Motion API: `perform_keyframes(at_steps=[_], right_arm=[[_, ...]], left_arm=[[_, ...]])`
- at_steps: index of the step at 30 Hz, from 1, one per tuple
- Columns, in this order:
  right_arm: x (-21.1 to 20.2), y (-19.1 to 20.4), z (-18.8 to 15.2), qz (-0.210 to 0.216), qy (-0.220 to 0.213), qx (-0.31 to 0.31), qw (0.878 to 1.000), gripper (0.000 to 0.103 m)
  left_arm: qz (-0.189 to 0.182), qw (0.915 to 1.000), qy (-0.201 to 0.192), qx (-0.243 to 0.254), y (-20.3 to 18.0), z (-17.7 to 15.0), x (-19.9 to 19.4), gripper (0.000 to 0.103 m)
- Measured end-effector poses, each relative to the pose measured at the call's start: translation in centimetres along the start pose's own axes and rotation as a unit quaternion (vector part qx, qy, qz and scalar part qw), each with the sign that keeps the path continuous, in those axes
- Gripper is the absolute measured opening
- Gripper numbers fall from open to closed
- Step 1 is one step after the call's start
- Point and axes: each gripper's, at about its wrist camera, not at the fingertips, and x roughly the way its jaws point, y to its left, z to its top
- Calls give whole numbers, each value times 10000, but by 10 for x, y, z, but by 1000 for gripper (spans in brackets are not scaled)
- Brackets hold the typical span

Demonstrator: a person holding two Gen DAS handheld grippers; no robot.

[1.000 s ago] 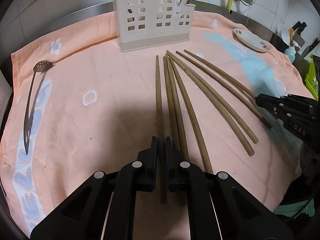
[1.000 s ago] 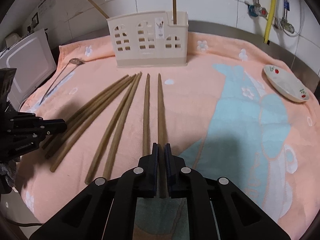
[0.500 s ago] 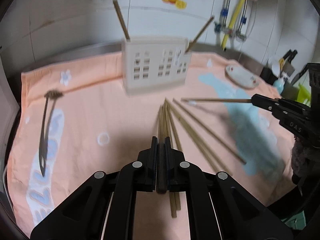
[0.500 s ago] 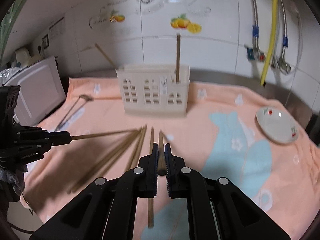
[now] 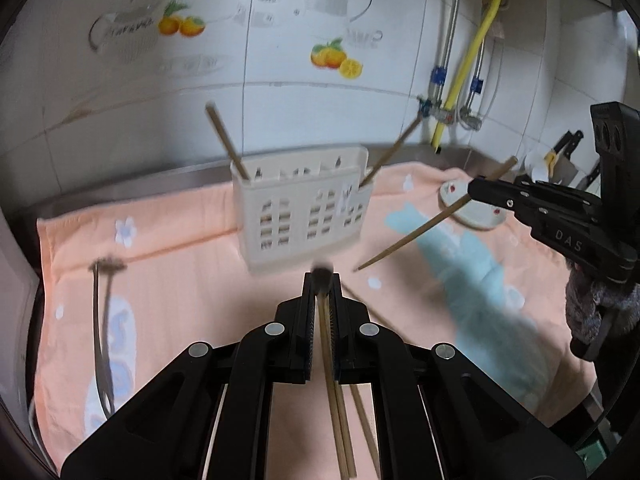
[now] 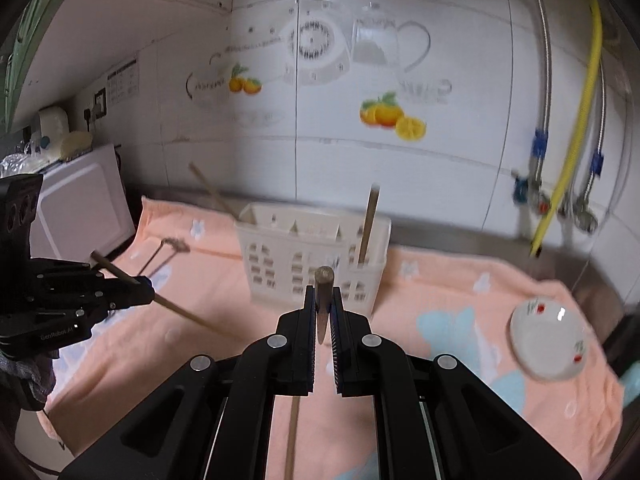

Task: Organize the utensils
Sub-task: 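Carry the chopstick over the holder and open the left tool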

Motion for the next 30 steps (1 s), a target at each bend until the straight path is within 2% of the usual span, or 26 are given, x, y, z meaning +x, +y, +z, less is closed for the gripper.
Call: perform_keyframes(at_steps=[8,14,17,22,30], right_arm=[[-10,-5,63,44,-340,-248,9991,7],[-12,-7,99,-45,-510,-384,9979,7],[-6,-11,109,-128,-505,-391,9979,7],[6,-17,122,-207,-493,-327,9980,7],[41,-24,124,-275,-222,-297,9989,7]], left_arm=[[-9,9991,-258,344,-9,50,-8,5],[83,9959,-763,481,-13,92,-32,5],[183,9930,-1068,480,-11,116,-41,5],[369,9894,-1338,431,-5,142,-41,5],[550,9895,-1327,136,19,162,-10,5]])
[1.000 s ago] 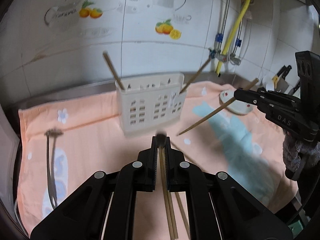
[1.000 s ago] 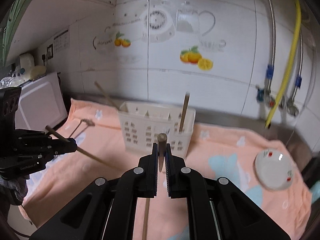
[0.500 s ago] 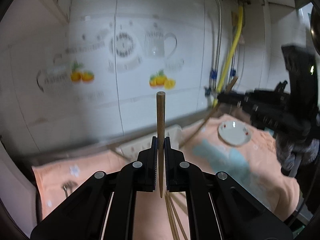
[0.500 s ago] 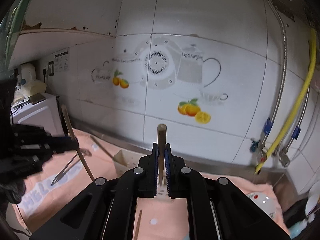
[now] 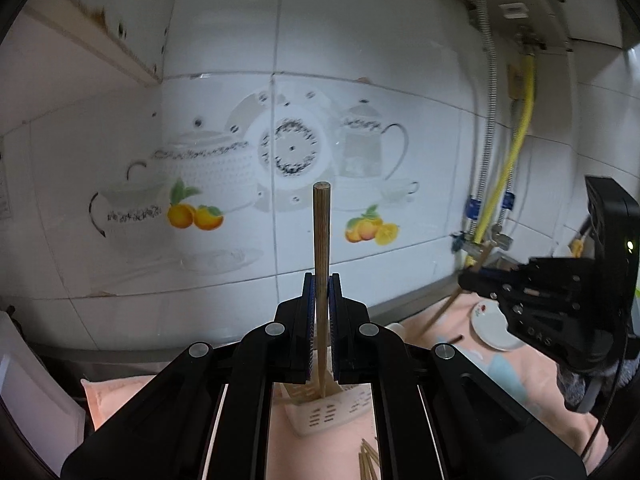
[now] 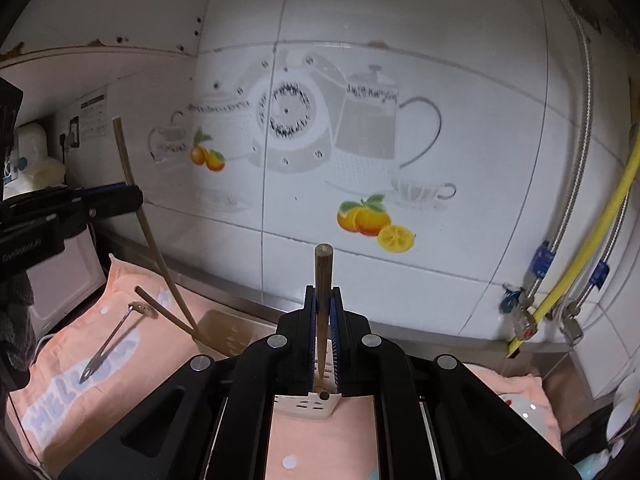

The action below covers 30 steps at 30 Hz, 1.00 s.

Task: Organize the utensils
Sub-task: 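Carry the chopstick over the holder and open the left tool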

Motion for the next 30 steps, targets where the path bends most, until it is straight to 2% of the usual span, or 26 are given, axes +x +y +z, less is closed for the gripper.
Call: perform_keyframes(at_steps=[4,12,17,19,22,27,30], right_arm=[[16,-4,-7,22,156,63,9999,7],[38,-11,-21,35,420,162,9990,7],[39,-12,-27,6,421,215,9989,7],[33,-11,-27,2,363,222,9991,14],[21,-10,-26,-11,247,223,9994,20],[-12,-3,-30,8,-20,208,9998,30],[-32,3,-39,60,-118,204,9997,38]], left_arm=[[145,9998,100,-56,10,-6,18,5],[68,9977,616,-280,21,-31,50,6],[52,9966,745,-361,25,-41,55,8],[57,9967,728,-349,25,-42,52,11],[81,9974,659,-268,22,-42,41,20],[86,9984,528,-171,16,-45,16,29],[133,9987,492,-80,12,-51,-2,37]])
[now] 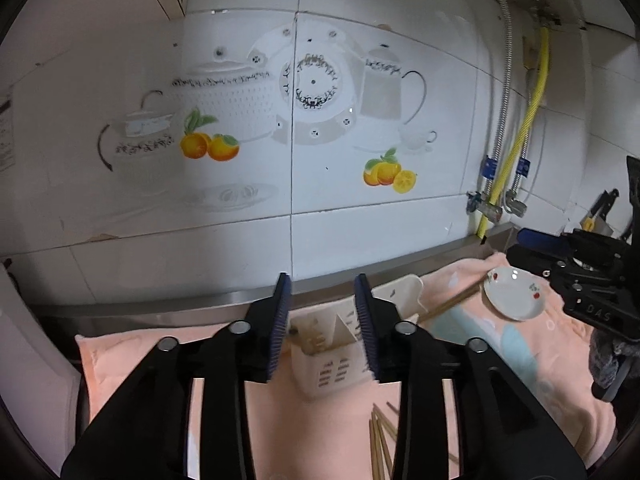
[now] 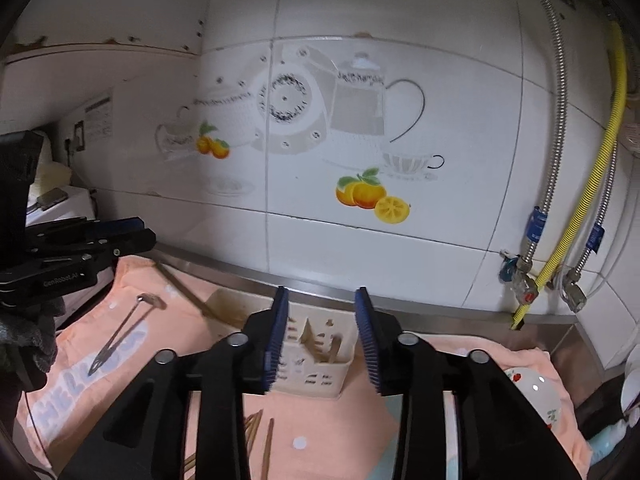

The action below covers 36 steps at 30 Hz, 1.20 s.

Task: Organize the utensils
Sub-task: 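Carry the chopstick over the holder and open the left tool, then move the left tool back to the chopsticks on the towel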

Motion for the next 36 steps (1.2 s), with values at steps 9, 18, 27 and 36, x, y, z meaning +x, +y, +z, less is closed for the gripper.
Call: perform_keyframes(at_steps=[9,18,27,36], right_arm=[[-50,26,-56,230,-64,0,9997,46],[-66,32,-118,232,212,317,9990,47],[-62,38,-170,160,609,507,9967,48],[-52,41,-209,54,965,554,9938,50]], left_arm=[[-68,9999,138,30,-16,-53,-39,48],[-70,9986,518,-4,-26,-118,-50,49],[-233,9939,1077,-51,-37,-179,-45,49],[-314,9843,1735,50,-45,-226,-26,49]])
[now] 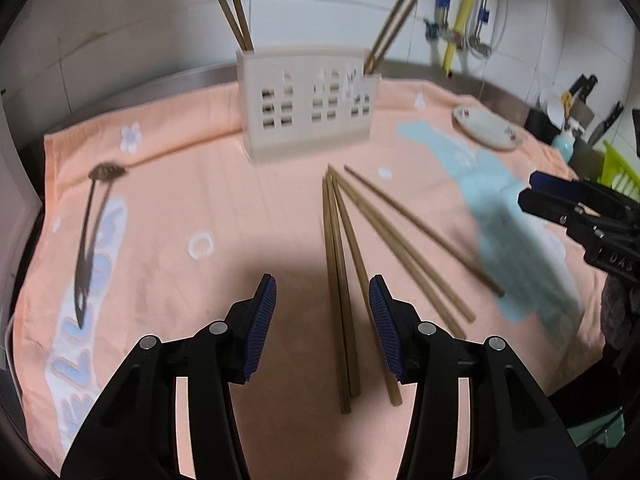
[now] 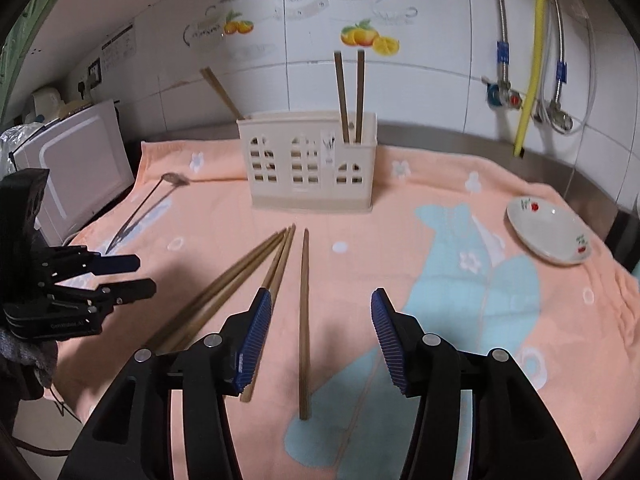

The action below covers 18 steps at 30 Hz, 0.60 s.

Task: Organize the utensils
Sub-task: 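Move the left tool back to the chopsticks on the towel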

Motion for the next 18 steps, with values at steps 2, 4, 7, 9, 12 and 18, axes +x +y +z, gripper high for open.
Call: perform_keyframes(at_steps=[2,4,7,9,12,18], right_arm=[[3,0,-3,-1,50,14,10000,50],[6,0,-6,-27,94,4,10000,50],[10,0,-10,-60,168,-24,9998,50],[13,0,-11,-69,202,-25,9998,50],[16,0,-14,-78,252,-20,9997,50],[21,0,-18,-46,324,22,9995,50]], left_arm=[[-14,10000,87,12,-1,-3,6,49],[-14,9999,144,7,-2,-5,11,46],[-31,9996,263,-45,-1,-8,20,37],[-27,9994,335,-91,1,-10,26,35],[-76,9991,388,-158,3,-12,31,34],[-91,9988,455,-169,2,-14,37,30]])
